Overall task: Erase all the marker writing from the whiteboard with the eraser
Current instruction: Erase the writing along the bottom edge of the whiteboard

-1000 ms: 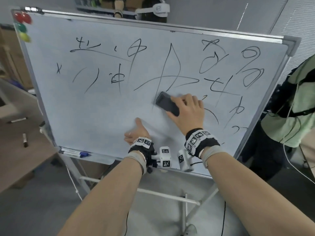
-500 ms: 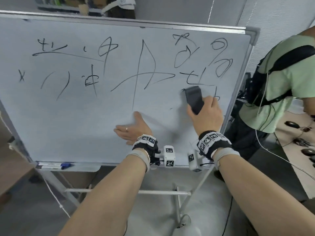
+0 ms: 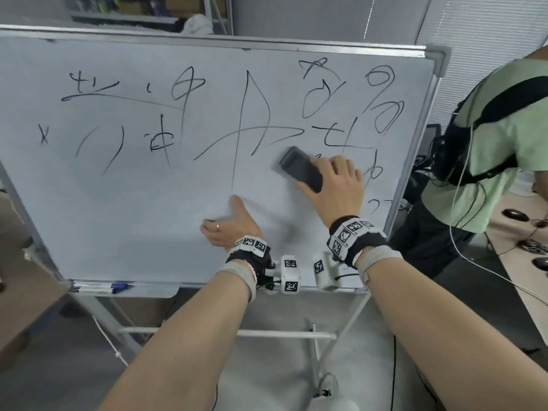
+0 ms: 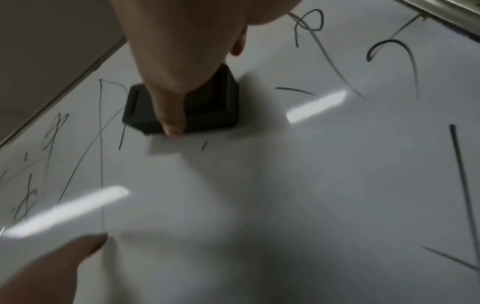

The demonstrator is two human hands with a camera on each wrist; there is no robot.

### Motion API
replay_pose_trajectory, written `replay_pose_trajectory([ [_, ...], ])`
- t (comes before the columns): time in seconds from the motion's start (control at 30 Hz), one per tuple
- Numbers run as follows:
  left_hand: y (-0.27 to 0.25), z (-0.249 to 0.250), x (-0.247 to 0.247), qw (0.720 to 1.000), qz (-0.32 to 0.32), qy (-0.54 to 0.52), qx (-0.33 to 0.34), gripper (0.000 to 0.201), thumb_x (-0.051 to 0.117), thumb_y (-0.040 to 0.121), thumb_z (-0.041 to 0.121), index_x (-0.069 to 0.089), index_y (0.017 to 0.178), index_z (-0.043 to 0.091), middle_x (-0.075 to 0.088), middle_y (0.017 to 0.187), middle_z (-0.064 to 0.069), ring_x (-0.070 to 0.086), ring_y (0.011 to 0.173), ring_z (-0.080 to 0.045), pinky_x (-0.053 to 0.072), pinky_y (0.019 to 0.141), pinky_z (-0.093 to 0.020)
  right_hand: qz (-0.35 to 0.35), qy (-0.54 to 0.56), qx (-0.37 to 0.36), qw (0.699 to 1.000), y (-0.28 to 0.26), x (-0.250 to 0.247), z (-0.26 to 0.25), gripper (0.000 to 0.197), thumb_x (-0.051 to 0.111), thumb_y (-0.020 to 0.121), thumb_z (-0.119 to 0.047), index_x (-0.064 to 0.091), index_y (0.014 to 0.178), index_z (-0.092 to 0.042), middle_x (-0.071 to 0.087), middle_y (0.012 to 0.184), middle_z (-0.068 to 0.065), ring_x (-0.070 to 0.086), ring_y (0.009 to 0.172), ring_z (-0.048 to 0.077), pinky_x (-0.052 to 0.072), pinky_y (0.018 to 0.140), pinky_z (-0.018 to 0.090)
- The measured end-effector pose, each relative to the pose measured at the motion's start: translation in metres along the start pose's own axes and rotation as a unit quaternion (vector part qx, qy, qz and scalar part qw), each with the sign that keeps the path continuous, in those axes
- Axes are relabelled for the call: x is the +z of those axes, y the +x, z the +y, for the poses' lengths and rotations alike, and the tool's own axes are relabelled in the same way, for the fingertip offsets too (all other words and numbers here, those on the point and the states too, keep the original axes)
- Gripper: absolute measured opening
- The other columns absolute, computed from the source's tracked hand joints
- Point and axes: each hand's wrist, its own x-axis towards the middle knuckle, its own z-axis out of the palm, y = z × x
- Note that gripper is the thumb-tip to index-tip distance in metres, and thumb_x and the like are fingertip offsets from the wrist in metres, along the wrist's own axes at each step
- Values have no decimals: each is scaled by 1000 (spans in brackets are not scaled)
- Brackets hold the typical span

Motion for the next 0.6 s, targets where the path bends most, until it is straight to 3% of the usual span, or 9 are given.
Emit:
replay_pose_trajectory([
  [0.1,-2,1,3,1000,9,-7,0,85,73,81,46,36,146,6,31,155,-7,28,141,-28,19,105,-26,79,5,98,992,13,-8,16,49,69,81,-51,63,120,-24,60,107,7,54,98,31,43,86,42],
  [0.17,-2,-2,5,1000,10,-10,5,85,73,81,46,36,147,6,31,155,-6,29,141,-28,19,105,-26,75,4,108,991,9,-7,18,48,69,80,-51,63,119,-23,60,106,8,54,97,32,43,86,42],
  [0.23,0,-8,6,1000,4,-5,18,88,72,82,47,33,148,5,29,156,-7,28,142,-29,18,108,-28,25,12,55,998,-7,0,15,48,72,77,-50,65,115,-22,59,102,8,54,94,31,42,84,42],
  [0.33,4,-22,9,998,-6,16,54,95,69,83,51,25,153,3,24,160,-9,25,145,-31,20,118,-40,-77,-16,-83,993,-37,13,11,49,81,72,-49,65,112,-25,58,102,7,55,92,31,39,81,41],
  [0.4,3,-29,10,997,-18,23,67,100,68,84,53,18,155,3,17,162,-10,20,148,-31,19,120,-46,-89,-32,-103,990,-39,13,13,49,80,72,-51,66,112,-27,59,102,5,54,92,30,37,81,41],
  [0.5,1,-37,12,995,-44,26,84,103,66,86,54,11,156,3,10,164,-10,11,151,-29,12,123,-44,-45,-33,-60,997,-28,1,25,49,75,77,-51,64,117,-26,60,106,4,54,94,30,39,82,42],
  [0.6,0,-41,16,993,-25,34,109,103,64,86,57,13,156,0,12,164,-11,13,152,-28,13,124,-44,24,-41,41,998,-17,-12,47,47,71,82,-47,60,119,-19,60,108,7,54,98,32,41,83,43],
])
